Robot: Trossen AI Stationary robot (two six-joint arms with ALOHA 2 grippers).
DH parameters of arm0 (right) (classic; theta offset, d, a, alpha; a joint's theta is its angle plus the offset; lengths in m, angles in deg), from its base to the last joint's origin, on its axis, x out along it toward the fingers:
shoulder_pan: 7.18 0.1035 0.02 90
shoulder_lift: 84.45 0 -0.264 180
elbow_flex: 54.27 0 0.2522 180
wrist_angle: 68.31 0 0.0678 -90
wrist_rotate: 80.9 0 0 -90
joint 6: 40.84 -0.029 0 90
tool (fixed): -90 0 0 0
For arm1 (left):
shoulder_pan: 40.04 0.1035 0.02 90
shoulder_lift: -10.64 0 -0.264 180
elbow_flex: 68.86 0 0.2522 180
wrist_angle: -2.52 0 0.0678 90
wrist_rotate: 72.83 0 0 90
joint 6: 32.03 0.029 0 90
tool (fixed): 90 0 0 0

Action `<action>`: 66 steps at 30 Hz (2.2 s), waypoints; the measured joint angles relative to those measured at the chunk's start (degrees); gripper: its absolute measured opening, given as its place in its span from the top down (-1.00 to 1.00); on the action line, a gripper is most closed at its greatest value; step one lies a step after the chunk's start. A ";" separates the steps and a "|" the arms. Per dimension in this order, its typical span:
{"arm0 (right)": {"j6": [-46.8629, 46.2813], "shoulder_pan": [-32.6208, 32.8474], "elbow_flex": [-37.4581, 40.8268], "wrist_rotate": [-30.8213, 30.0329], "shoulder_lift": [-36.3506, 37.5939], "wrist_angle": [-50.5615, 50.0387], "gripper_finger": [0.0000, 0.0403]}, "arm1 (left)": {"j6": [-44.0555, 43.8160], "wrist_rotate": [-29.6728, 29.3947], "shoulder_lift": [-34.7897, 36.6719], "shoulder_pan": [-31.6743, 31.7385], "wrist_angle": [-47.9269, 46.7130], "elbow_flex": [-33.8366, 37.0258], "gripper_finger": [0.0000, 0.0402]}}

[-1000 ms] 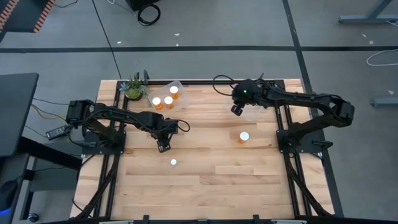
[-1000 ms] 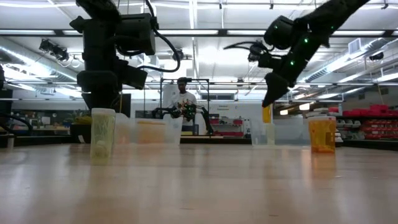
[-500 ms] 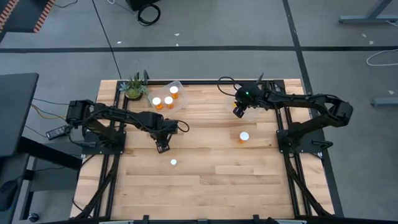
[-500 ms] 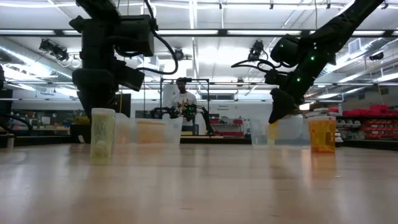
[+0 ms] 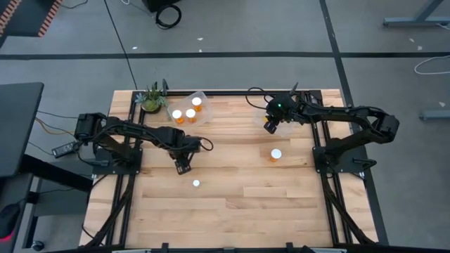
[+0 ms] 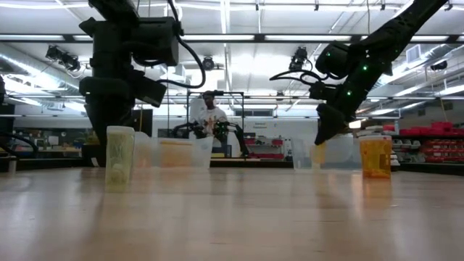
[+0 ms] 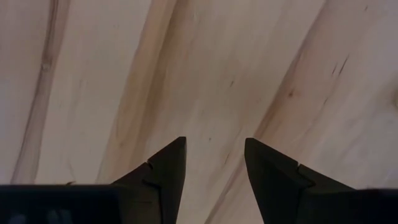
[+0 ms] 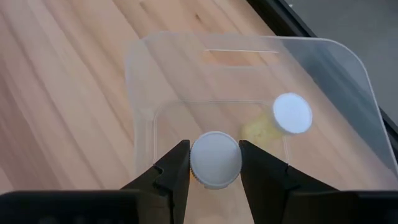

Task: Pick and place medicine bottles into bin by pill shape (circle, oval)
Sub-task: Put the orange tablet bottle into the right transparent bin, then put the yellow tablet bottle into the right transparent bin

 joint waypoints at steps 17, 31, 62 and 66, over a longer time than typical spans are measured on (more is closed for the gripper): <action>-0.31 0.00 0.00 0.45 0.00 -2.68 0.13 | -0.10 -0.01 0.00 0.00 2.13 0.00 0.12; 0.12 -0.31 -3.72 0.56 0.00 -4.16 0.09 | -1.09 0.01 0.00 0.00 0.23 0.00 0.13; 1.37 10.37 -13.79 5.14 2.55 -11.56 0.09 | -16.99 9.44 0.00 -20.97 6.88 0.00 -0.11; 1.03 11.79 -13.79 5.14 5.08 -11.76 0.09 | -20.29 3.81 0.00 -24.39 8.27 0.00 -0.18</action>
